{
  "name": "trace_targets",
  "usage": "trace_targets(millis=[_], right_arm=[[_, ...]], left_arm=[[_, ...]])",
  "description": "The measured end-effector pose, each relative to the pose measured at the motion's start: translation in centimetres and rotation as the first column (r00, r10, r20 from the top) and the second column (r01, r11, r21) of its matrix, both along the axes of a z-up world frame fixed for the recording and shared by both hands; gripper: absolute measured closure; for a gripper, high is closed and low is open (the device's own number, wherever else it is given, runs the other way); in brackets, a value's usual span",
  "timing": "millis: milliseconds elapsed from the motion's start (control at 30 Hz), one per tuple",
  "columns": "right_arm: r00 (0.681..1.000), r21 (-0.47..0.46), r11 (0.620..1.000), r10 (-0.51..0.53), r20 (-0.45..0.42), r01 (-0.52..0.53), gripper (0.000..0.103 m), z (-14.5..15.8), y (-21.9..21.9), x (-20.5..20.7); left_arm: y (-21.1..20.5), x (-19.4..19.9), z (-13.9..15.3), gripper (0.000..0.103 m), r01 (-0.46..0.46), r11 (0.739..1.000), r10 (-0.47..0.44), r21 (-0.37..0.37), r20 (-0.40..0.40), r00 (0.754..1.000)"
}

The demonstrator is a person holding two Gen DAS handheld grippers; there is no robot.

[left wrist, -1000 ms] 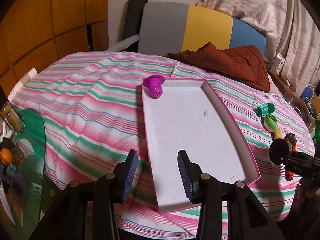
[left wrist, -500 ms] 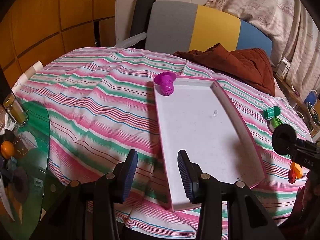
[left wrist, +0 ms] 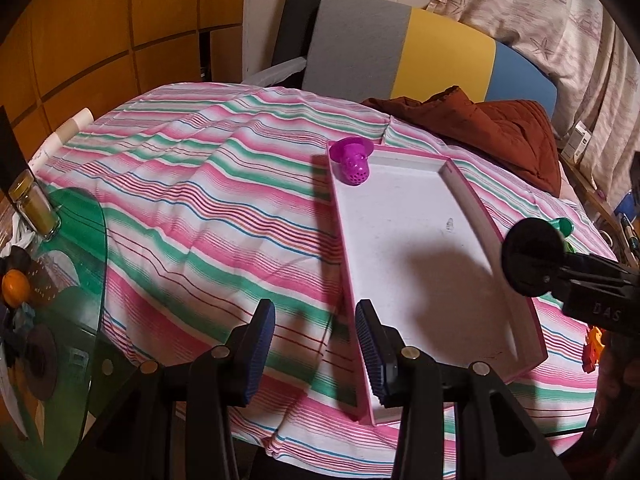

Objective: Organize rigid objects
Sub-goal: 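Lower the black cylinder into the tray beside the purple piece, open right gripper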

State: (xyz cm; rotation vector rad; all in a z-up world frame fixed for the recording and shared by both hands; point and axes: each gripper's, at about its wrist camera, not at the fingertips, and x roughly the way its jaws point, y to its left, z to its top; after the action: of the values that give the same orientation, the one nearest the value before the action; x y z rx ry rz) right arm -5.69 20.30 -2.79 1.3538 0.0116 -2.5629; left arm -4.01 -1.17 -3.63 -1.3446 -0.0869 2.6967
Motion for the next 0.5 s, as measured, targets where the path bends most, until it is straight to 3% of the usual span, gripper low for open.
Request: trace_targets(millis=[500], right_arm=[[0.994, -0.018, 0.999, 0.038, 0.105, -0.037, 0.036, -2.7, -4.2, -4.3]], left_arm=[[-1.0, -0.1, -0.2, 0.061, -0.022, 1.0, 0.022, 0.019, 0.009, 1.0]])
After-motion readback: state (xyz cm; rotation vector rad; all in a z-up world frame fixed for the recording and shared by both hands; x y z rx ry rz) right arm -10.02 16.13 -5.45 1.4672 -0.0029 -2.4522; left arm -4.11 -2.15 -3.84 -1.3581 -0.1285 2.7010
